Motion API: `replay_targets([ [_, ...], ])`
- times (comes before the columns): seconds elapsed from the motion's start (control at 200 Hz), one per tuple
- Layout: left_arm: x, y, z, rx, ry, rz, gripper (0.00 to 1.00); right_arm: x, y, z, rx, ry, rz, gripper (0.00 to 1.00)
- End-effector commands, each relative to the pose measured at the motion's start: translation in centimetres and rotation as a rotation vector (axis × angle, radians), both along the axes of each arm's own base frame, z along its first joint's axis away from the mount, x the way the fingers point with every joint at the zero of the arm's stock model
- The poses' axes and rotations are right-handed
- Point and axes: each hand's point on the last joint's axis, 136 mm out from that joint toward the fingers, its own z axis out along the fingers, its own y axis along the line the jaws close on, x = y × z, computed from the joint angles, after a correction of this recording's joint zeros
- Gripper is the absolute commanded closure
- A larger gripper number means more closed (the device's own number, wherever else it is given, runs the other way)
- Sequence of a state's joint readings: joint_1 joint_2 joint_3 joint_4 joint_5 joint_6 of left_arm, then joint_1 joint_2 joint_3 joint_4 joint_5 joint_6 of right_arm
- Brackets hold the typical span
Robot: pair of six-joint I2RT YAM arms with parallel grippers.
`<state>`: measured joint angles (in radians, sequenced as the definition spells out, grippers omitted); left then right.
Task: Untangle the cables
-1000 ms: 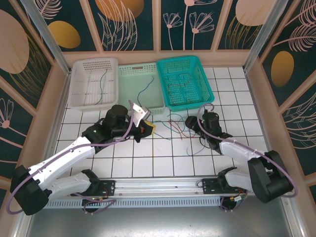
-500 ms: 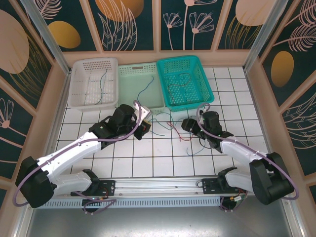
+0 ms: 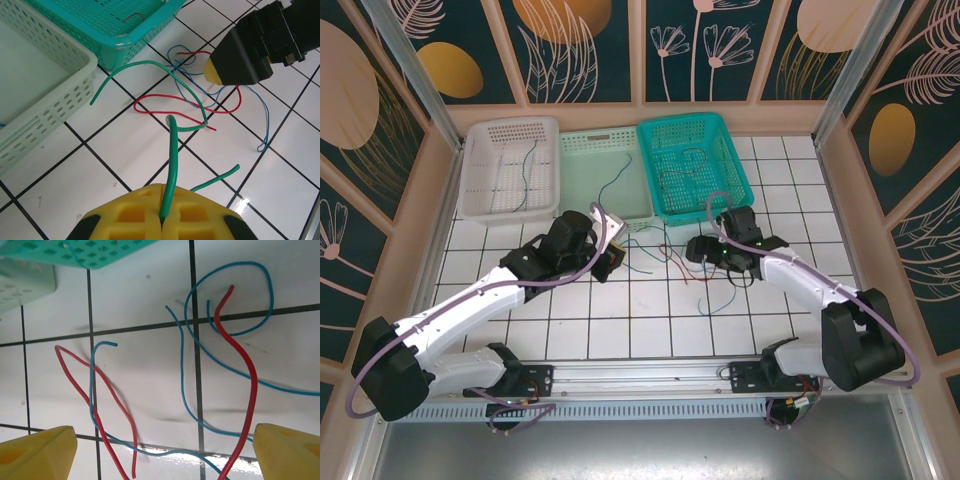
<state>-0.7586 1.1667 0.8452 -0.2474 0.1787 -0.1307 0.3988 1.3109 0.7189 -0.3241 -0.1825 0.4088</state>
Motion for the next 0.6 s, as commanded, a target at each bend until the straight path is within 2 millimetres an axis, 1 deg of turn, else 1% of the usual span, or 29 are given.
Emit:
replay_targets([
  [0.0, 0.0, -0.7, 1.4, -0.024, -0.032, -0.035, 0.95, -1.5, 1.9, -0.4, 0.059, 0.100, 0.136, 0.08],
  [0.055, -0.1, -0.8, 1.4, -0.026, -0.029, -0.043, 0.95, -2.0, 2.7, -0.6, 0.070, 0.145, 0.194, 0.08],
  [0.07, -0.1, -0.8, 1.4, -0.028, -0.029, -0.044, 0.95, -2.2, 2.7, -0.8, 0.061, 0.164, 0.206, 0.08],
  [0.14, -0.2, -0.9, 1.4, -0.031, -0.028, -0.051, 0.95, -2.3, 2.4, -1.2, 0.004, 0.203, 0.240, 0.09],
  [0.2, -0.2, -0.9, 1.4, -0.031, -0.033, -0.052, 0.95, -1.7, 2.1, -1.0, -0.040, 0.209, 0.245, 0.12],
  [0.265, -0.3, -0.9, 1.5, -0.040, -0.040, -0.056, 0.95, -0.8, 2.0, -0.6, -0.054, 0.188, 0.232, 0.13],
  [0.35, -0.9, -1.3, 1.7, -0.064, -0.034, -0.096, 0.95, -0.1, 2.9, 0.6, 0.026, 0.153, 0.233, 0.14],
  [0.435, -1.4, -1.7, 1.6, -0.085, -0.024, -0.126, 0.96, 0.5, 3.9, 1.9, 0.120, 0.119, 0.243, 0.17],
  [0.525, -1.7, -1.6, 1.6, -0.094, -0.035, -0.133, 0.96, 0.0, 5.5, 3.8, 0.265, 0.077, 0.310, 0.18],
  [0.596, -1.4, -1.1, 1.8, -0.086, -0.056, -0.110, 0.96, -0.5, 6.3, 5.4, 0.366, 0.054, 0.357, 0.19],
])
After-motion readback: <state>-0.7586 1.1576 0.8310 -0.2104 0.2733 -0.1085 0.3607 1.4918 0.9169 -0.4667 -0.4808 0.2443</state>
